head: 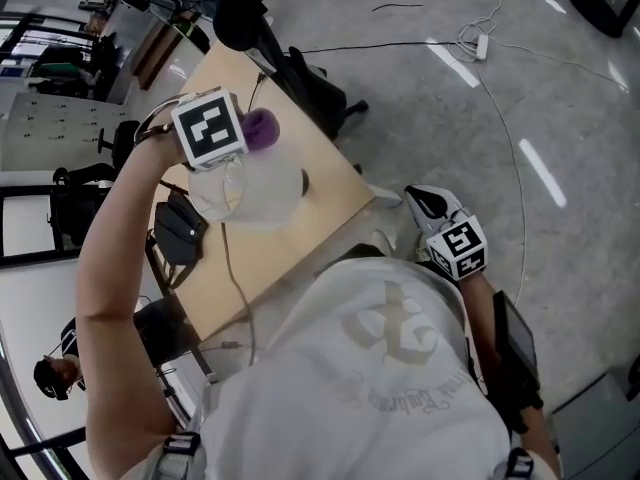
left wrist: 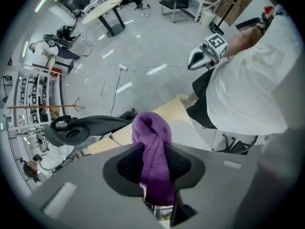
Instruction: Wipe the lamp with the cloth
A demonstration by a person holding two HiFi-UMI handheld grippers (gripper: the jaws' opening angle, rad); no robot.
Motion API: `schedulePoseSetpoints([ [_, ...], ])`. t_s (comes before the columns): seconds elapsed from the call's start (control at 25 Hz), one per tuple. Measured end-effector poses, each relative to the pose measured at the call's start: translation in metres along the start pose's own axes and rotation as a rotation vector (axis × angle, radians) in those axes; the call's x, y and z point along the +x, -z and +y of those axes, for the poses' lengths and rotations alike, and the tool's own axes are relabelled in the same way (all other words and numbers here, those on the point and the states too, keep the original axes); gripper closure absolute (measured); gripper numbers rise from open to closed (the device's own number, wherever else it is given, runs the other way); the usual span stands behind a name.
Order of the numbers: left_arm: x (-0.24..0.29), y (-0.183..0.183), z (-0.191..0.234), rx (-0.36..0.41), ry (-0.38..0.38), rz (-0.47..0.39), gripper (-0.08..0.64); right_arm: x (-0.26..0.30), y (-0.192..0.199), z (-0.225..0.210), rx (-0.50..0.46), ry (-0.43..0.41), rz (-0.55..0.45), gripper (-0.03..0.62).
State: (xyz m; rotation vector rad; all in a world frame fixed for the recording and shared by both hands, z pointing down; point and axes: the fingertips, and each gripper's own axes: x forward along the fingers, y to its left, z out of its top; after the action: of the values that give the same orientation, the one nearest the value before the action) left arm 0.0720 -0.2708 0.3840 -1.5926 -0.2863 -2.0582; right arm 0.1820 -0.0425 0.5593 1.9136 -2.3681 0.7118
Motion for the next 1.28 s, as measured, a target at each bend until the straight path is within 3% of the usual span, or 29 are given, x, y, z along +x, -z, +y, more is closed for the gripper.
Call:
schedulePoseSetpoints([
  [0.08, -0.013, -0.003, 0.002, 0.034, -0.050, -0.015, 0.448, 0.003, 0.002, 0.004, -0.001, -0.020, 0.004, 0.580],
  [0.16, -0.006, 0.007, -0.002, 0.045, -0.050, 0.020, 0.448, 0.005, 0.005, 0.006, 0.001, -0.031, 0.007, 0.580],
  [0.24, 0.007, 0.030, -0.005, 0.015, -0.037, 0.075, 0.448, 0.007, 0.007, 0.008, 0.004, -0.039, 0.006, 0.580],
  [0.36, 0.005, 0.048, -0.004, -0.072, -0.057, 0.053, 0.448, 0.007, 0.009, 0.009, 0.004, -0.049, 0.011, 0.580],
  [0.52, -0.014, 0.032, -0.011, -0.106, -0.122, 0.023, 0.446, 0.004, 0.012, 0.007, 0.013, -0.041, 0.014, 0.580],
  [0.64, -0.002, 0.018, -0.024, -0.083, -0.166, 0.129, 0.446, 0.006, 0.011, 0.010, 0.015, -0.048, 0.004, 0.580],
  [0.76, 0.031, 0.013, -0.030, 0.013, -0.267, 0.285, 0.448, 0.007, 0.013, 0.019, 0.011, -0.064, 0.001, 0.580],
  [0.88, 0.056, 0.006, -0.041, 0.072, -0.362, 0.345, 0.448, 0.008, 0.017, 0.028, 0.013, -0.078, 0.002, 0.580],
  [1.12, 0.089, -0.027, -0.081, 0.042, -0.340, 0.254, 0.448, 0.007, 0.028, 0.034, 0.016, -0.086, 0.031, 0.580],
  [1.28, 0.096, -0.041, -0.096, -0.087, -0.336, 0.133, 0.448, 0.011, 0.030, 0.037, 0.003, -0.109, 0.048, 0.580],
])
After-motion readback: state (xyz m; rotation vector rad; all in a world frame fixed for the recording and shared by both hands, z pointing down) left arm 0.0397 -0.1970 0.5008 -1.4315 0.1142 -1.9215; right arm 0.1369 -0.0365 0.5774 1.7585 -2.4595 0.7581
